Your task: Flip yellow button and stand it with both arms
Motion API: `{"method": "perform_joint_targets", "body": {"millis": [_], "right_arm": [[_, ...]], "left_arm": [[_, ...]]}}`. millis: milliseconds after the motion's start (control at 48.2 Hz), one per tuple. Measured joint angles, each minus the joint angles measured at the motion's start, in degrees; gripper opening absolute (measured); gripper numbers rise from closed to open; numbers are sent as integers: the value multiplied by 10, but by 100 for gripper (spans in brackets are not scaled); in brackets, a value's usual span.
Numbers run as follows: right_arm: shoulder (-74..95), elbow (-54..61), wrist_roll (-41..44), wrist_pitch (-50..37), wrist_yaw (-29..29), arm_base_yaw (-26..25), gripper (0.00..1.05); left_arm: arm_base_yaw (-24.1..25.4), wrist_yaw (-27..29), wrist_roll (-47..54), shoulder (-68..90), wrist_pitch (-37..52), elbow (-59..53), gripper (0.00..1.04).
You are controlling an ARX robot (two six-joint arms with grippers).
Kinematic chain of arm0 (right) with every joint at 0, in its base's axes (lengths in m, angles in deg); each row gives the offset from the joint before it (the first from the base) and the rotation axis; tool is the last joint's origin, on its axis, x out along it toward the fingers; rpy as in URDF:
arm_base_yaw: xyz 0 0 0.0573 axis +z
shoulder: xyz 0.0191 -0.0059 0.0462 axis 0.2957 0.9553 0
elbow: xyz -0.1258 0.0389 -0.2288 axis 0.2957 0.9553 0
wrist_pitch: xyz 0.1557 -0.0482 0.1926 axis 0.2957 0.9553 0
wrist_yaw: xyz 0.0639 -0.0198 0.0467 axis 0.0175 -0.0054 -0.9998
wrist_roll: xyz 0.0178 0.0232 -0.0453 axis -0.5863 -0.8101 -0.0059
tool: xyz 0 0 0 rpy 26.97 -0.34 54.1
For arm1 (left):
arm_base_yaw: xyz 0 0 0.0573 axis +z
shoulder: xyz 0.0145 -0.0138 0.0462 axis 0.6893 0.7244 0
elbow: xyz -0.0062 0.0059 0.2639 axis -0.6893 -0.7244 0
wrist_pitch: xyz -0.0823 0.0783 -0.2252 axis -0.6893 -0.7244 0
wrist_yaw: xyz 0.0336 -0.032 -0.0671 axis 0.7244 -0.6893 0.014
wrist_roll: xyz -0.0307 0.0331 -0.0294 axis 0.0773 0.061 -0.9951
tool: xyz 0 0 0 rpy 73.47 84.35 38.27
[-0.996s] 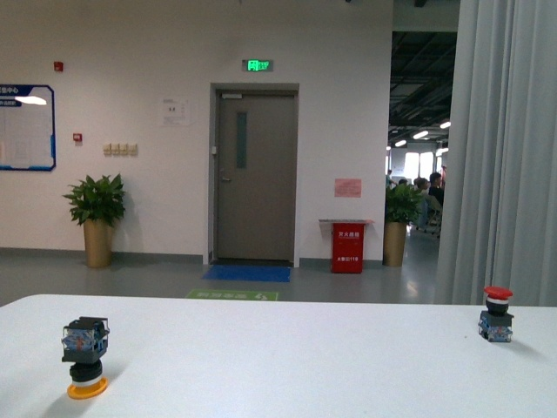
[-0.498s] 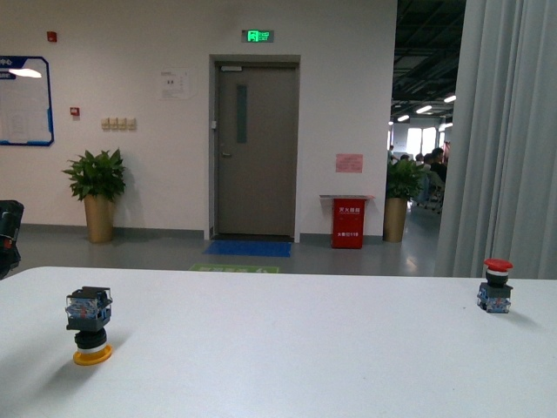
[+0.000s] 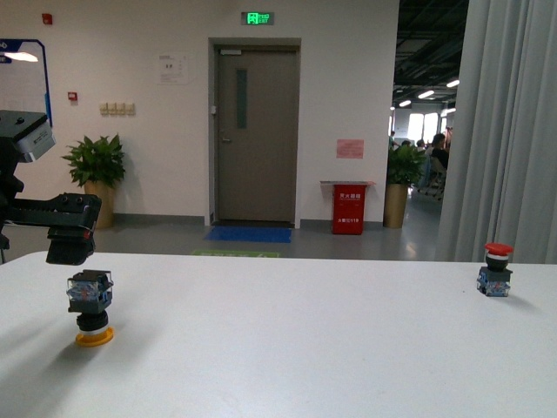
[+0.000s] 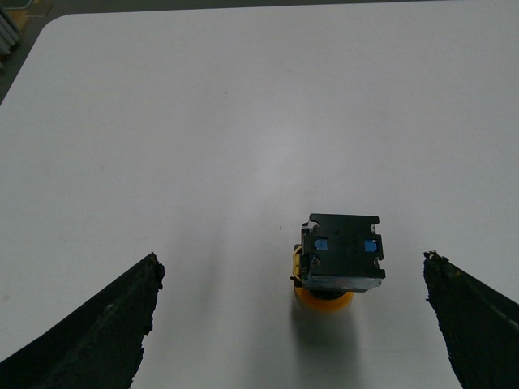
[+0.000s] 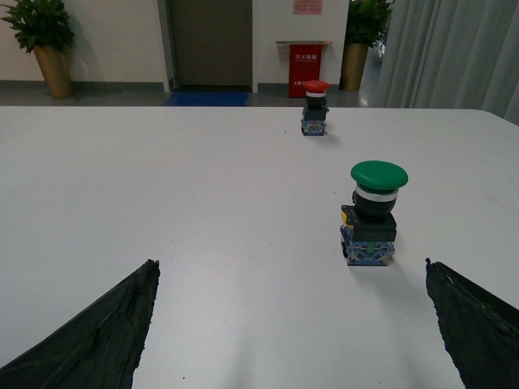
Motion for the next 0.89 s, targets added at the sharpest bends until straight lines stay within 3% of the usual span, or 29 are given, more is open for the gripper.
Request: {"method": "perform_joint_targets", "body": {"millis": [892], "right_arm": [[0, 0, 0, 0, 0, 0, 97]], "left_arm": [[-14, -15, 7, 72, 10, 36, 98]]}}
